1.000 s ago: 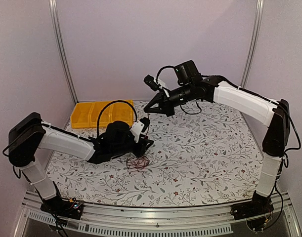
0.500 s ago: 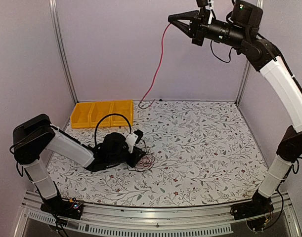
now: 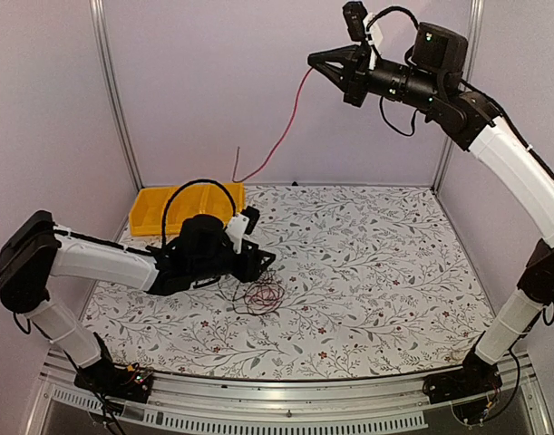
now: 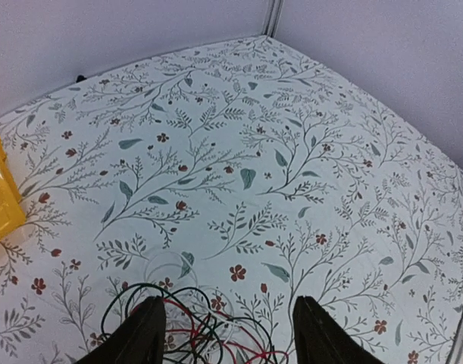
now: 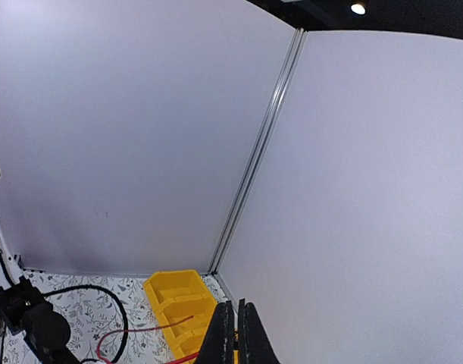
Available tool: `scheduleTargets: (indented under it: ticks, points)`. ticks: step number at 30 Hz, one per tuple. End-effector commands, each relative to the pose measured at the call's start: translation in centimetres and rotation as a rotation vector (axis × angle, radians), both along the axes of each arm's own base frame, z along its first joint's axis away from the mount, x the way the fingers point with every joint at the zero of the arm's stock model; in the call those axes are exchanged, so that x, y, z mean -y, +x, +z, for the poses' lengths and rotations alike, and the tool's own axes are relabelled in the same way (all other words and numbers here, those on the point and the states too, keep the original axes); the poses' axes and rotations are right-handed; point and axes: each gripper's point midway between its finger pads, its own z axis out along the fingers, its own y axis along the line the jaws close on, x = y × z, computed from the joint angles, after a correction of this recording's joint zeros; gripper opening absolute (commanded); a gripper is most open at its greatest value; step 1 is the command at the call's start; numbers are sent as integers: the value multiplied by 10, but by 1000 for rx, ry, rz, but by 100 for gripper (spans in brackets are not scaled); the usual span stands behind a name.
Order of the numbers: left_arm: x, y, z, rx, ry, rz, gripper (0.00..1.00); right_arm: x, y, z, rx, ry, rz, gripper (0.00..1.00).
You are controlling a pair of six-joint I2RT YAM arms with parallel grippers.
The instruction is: Untangle the cables
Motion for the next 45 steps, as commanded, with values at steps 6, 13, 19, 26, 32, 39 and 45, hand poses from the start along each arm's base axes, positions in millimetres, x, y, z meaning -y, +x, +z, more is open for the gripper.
scheduleTargets:
  ticks: [6,13,19,26,32,39,45]
  points:
    - [-18,-11,82,-25,-67,34,76,12,31,-83,-114,-102,-116,0]
    - [-20,-30,145,55,-95,-48,75,14,39,-150,-236,-186,-140,0]
    - [-2,-11,184,169,-51,-80,68,8,50,-177,-398,-165,-139,0]
    - [24,3,167,133,160,-181,64,-2,58,-188,-487,-129,-117,0]
    - [33,8,166,172,185,-215,62,-6,56,-189,-525,-112,-91,0]
    - [43,12,154,159,199,-248,47,-6,55,-188,-528,-105,-87,0]
    - [50,19,146,166,215,-267,29,-7,55,-188,-531,-107,-82,0]
